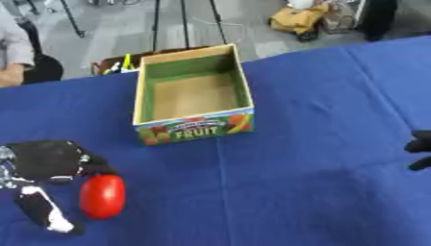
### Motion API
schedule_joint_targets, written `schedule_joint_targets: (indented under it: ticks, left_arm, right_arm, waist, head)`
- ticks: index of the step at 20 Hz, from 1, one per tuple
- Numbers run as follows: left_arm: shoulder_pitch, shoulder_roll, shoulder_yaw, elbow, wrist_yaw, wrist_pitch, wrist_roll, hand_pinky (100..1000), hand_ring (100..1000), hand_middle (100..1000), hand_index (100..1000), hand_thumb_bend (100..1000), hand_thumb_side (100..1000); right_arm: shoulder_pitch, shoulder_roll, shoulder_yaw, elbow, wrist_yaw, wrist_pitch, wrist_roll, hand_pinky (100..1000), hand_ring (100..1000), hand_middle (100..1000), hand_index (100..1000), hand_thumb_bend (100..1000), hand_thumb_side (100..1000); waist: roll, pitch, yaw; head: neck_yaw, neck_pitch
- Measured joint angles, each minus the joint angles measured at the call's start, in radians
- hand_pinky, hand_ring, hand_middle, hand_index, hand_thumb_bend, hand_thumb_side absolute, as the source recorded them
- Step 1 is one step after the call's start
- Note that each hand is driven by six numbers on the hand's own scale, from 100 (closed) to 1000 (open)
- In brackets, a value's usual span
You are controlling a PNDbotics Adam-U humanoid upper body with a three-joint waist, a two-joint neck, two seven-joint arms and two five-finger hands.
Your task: Pick up objects on the table and place them in the box.
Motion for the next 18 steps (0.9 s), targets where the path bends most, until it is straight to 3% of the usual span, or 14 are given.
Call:
schedule_joint_targets:
  ticks: [6,16,18]
  left_arm:
    - [0.0,-0.009,-0.007,0.001,0.027,0.0,0.016,495,614,726,930,562,767]
    - [0.0,-0.019,-0.01,0.025,0.115,0.06,0.074,211,435,536,775,468,646]
    - [0.0,-0.022,-0.01,0.027,0.142,0.073,0.088,144,394,480,708,388,625]
  right_arm:
    - [0.0,0.0,-0.001,0.0,0.0,0.003,0.003,495,661,587,751,100,949]
    - [0.0,0.0,-0.005,0.0,0.0,0.005,0.005,497,661,587,751,100,948]
    - [0.0,0.002,-0.005,0.0,0.0,0.005,0.005,498,662,587,751,100,949]
  waist:
    - [0.001,0.0,-0.001]
    - [0.001,0.003,-0.001]
    - [0.001,0.003,-0.001]
  head:
    - [-0.005,0.0]
    - [-0.013,-0.001]
    - [-0.014,-0.003]
